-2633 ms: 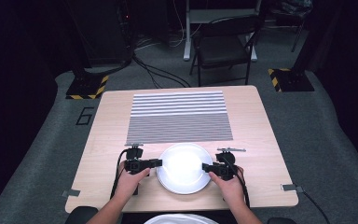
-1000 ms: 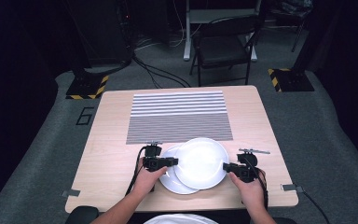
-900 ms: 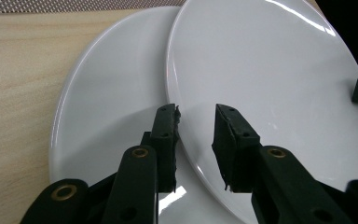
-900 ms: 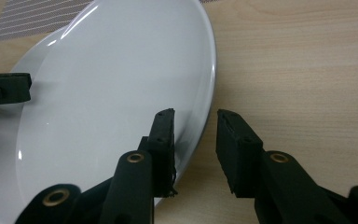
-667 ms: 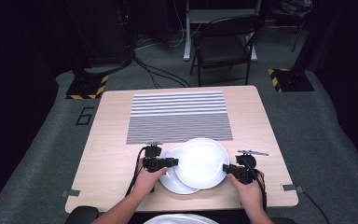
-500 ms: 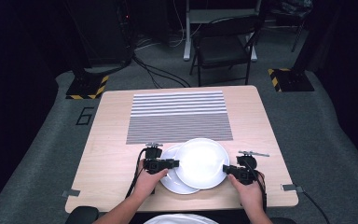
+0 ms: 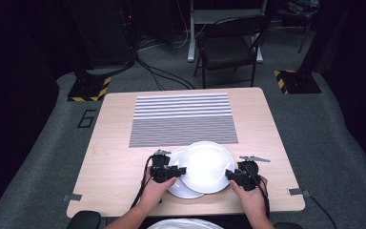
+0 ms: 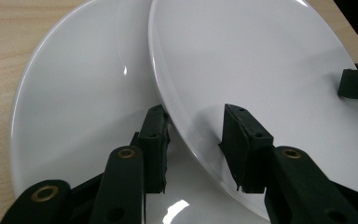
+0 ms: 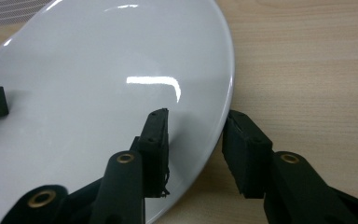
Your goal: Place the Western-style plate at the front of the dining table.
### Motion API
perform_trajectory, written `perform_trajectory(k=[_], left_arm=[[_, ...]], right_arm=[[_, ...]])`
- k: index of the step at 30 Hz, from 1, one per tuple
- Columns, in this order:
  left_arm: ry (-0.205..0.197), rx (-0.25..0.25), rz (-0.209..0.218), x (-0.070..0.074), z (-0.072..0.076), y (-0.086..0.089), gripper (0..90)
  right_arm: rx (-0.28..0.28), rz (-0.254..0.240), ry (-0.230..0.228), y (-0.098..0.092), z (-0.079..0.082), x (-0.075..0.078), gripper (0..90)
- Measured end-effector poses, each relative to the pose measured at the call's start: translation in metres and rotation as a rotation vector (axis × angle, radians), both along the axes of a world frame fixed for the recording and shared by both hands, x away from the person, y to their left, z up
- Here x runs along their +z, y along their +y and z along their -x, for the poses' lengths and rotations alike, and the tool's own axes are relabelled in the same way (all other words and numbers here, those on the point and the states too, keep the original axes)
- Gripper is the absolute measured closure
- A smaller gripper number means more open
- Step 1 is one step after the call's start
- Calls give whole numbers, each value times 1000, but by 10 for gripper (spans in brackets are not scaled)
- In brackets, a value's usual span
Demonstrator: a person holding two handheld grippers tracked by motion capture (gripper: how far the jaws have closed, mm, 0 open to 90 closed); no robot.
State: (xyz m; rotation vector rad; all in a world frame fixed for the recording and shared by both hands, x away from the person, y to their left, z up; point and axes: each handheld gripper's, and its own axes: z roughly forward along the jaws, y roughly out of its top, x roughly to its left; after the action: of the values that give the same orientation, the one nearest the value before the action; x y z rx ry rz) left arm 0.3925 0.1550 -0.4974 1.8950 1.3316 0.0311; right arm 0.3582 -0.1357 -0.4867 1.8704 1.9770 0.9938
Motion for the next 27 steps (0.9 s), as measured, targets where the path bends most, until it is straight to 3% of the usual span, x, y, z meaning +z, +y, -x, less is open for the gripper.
perform_trajectory(k=[13, 16, 21, 27], left_arm=[[-4, 12, 6, 0, -2, -3, 593], [-9, 15, -1, 0, -2, -5, 588], [-19, 17, -22, 1, -1, -10, 559], [-8, 29, -19, 2, -1, -12, 553]], right_arm=[[2, 1, -5, 2, -2, -4, 537], [-8, -13, 11, 3, -4, -4, 518], [-20, 5, 14, 7, -5, -5, 481], [-39, 8, 26, 9, -5, -4, 482]])
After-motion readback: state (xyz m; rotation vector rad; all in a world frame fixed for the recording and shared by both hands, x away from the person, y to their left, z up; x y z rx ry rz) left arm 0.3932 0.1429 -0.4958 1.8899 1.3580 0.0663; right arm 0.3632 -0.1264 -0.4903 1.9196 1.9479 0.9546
